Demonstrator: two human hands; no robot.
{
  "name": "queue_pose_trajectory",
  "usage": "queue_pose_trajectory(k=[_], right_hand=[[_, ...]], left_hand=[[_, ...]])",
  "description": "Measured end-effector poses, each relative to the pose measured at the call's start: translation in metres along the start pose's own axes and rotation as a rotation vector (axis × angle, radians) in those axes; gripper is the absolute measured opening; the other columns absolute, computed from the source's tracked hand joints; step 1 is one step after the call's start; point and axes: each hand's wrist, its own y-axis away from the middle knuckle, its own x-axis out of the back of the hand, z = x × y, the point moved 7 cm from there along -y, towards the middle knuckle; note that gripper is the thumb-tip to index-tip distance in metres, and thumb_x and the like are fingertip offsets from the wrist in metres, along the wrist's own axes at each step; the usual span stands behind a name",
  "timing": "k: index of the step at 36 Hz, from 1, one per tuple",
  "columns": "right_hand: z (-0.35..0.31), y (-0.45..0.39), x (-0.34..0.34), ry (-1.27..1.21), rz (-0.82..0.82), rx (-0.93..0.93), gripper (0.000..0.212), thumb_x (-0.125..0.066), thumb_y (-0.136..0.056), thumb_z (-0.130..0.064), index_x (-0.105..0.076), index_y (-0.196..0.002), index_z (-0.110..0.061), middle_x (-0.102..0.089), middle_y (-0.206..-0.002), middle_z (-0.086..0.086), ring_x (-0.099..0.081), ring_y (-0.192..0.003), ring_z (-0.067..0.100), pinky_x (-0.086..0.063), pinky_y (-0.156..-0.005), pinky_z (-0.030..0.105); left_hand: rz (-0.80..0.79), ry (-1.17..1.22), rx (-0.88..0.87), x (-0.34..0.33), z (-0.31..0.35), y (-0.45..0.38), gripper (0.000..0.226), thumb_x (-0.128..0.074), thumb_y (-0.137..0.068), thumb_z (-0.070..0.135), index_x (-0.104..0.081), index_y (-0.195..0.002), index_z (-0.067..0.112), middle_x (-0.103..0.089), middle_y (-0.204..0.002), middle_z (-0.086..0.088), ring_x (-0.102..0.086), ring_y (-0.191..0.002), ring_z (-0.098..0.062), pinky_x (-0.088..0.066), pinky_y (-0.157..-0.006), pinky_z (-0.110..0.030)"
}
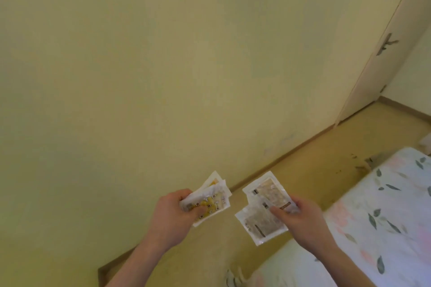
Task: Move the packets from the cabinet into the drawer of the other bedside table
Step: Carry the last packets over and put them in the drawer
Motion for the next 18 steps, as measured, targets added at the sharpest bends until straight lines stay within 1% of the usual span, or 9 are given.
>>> queue_pose_trajectory(k=[2,4,7,10,12,14,17,18], right_hand=[[-0.007,-0.026,0.0,-0.005,-0.003,-0.015,0.016,-0.077,-0.088,-0.027,-0.074,-0.098,-0.039,-0.076,-0.088,-0.026,-0.072,-0.082,-0.004,-0.06,-0.074,0.025],[-0.012,-0.05,0.003,-0.014,0.006,-0.026,0.019,-0.078,-0.088,-0.025,-0.072,-0.095,-0.041,-0.075,-0.086,-0.027,-0.072,-0.082,-0.005,-0.06,-0.076,0.024],[-0.024,-0.086,0.008,-0.021,0.044,-0.023,0.019,-0.078,-0.088,-0.023,-0.072,-0.097,-0.039,-0.075,-0.086,-0.029,-0.071,-0.082,-0.007,-0.057,-0.072,0.017],[-0.029,-0.12,0.012,-0.03,0.091,-0.041,0.022,-0.078,-0.088,-0.023,-0.069,-0.094,-0.042,-0.074,-0.084,-0.031,-0.07,-0.081,-0.01,-0.055,-0.069,0.014],[-0.029,-0.142,0.014,-0.026,0.133,-0.063,0.023,-0.078,-0.088,-0.024,-0.068,-0.093,-0.044,-0.073,-0.083,-0.033,-0.069,-0.08,-0.012,-0.053,-0.066,0.01],[-0.029,-0.163,0.016,-0.023,0.185,-0.083,0.021,-0.078,-0.088,-0.023,-0.071,-0.098,-0.04,-0.074,-0.085,-0.03,-0.07,-0.081,-0.011,-0.055,-0.069,0.012],[-0.029,-0.19,0.019,-0.036,0.264,-0.12,0.018,-0.077,-0.089,-0.022,-0.074,-0.103,-0.032,-0.076,-0.087,-0.023,-0.069,-0.079,-0.011,-0.051,-0.064,0.008],[-0.028,-0.197,0.02,-0.038,0.286,-0.139,0.018,-0.077,-0.089,-0.023,-0.075,-0.105,-0.03,-0.077,-0.088,-0.022,-0.07,-0.079,-0.01,-0.052,-0.065,0.01]], left_hand=[[-0.001,-0.029,-0.02,0.002,0.007,-0.029,0.015,-0.081,-0.073,0.03,-0.071,-0.077,0.021,-0.062,-0.061,-0.001,-0.044,-0.05,-0.01,-0.037,-0.052,-0.027],[-0.005,-0.057,-0.043,0.003,0.014,-0.058,0.015,-0.082,-0.073,0.03,-0.07,-0.075,0.02,-0.064,-0.065,-0.004,-0.044,-0.05,-0.008,-0.035,-0.051,-0.025],[-0.047,-0.053,-0.068,0.0,0.025,-0.103,0.015,-0.081,-0.074,0.03,-0.07,-0.075,0.02,-0.066,-0.068,-0.005,-0.046,-0.051,-0.007,-0.036,-0.053,-0.025],[-0.101,-0.055,-0.101,-0.008,0.035,-0.15,0.015,-0.081,-0.075,0.029,-0.07,-0.075,0.019,-0.066,-0.069,-0.003,-0.047,-0.053,-0.007,-0.036,-0.053,-0.023],[-0.137,-0.071,-0.136,-0.016,0.041,-0.186,0.016,-0.081,-0.076,0.03,-0.07,-0.075,0.019,-0.065,-0.069,-0.002,-0.05,-0.055,-0.011,-0.037,-0.054,-0.024],[-0.16,-0.102,-0.181,-0.022,0.048,-0.222,0.018,-0.081,-0.076,0.032,-0.069,-0.075,0.019,-0.064,-0.068,0.0,-0.054,-0.059,-0.014,-0.038,-0.055,-0.025],[-0.204,-0.12,-0.236,-0.034,0.062,-0.273,0.02,-0.082,-0.076,0.034,-0.068,-0.074,0.02,-0.063,-0.067,-0.001,-0.055,-0.06,-0.016,-0.036,-0.053,-0.021],[-0.226,-0.122,-0.252,-0.039,0.068,-0.287,0.018,-0.082,-0.076,0.033,-0.068,-0.074,0.021,-0.063,-0.067,0.0,-0.054,-0.059,-0.015,-0.037,-0.053,-0.022]])
